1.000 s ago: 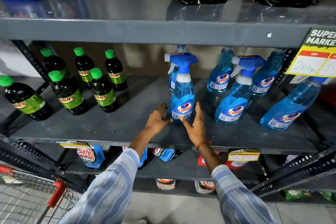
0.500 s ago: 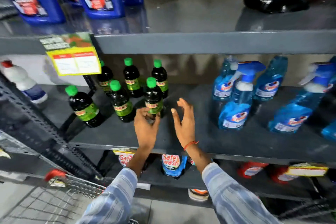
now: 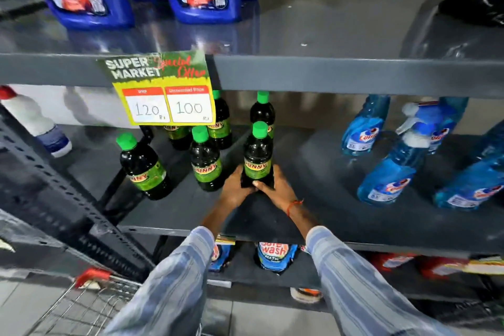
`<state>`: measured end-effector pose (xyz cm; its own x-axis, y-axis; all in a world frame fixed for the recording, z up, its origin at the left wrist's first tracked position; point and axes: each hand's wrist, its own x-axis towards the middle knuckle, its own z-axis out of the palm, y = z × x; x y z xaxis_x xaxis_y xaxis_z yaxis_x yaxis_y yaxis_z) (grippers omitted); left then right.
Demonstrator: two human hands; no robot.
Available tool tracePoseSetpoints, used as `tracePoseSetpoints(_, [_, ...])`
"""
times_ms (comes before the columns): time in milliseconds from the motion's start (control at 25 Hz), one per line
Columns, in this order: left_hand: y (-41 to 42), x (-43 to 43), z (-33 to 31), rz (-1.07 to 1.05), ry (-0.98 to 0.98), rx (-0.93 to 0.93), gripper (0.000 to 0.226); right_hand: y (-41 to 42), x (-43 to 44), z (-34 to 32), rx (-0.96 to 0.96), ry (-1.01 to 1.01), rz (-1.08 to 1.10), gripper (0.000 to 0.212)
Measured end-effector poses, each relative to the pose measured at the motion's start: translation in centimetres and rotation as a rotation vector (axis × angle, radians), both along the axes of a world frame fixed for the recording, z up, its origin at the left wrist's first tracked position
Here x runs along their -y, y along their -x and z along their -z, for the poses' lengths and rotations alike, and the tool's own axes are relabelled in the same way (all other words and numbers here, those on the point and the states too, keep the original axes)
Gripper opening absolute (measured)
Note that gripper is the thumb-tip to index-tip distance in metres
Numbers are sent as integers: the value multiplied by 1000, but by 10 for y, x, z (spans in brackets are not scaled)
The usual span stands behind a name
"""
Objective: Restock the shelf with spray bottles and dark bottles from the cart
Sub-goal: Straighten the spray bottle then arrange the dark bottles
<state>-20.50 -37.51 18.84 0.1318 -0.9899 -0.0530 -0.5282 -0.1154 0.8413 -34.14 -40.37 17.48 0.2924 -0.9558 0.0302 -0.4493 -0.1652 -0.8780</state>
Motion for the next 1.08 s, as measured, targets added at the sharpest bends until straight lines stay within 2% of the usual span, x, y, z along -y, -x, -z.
tracePoseSetpoints(120, [-1, -10, 5, 0, 46, 0, 59, 5, -8, 4, -11, 2, -25, 61])
tracePoseSetpoints(680, [0, -24, 2, 22, 65, -28, 72, 17, -20, -3, -57, -22, -137, 70])
tracePoseSetpoints(800, [-6, -31, -1, 55, 43, -56, 73, 14, -34, -9, 92, 37, 63, 77])
tracePoseSetpoints(920, [-16, -51, 1, -37, 155, -71, 54, 3, -64, -5, 297, 263, 314, 56])
tracePoseSetpoints(1040, [-32, -69, 3, -290, 385, 54, 27, -24, -89, -4, 291, 346, 208, 43])
tracePoseSetpoints(1080, [-40, -71, 3, -379, 428, 64, 25, -36, -90, -4, 261, 338, 136, 43])
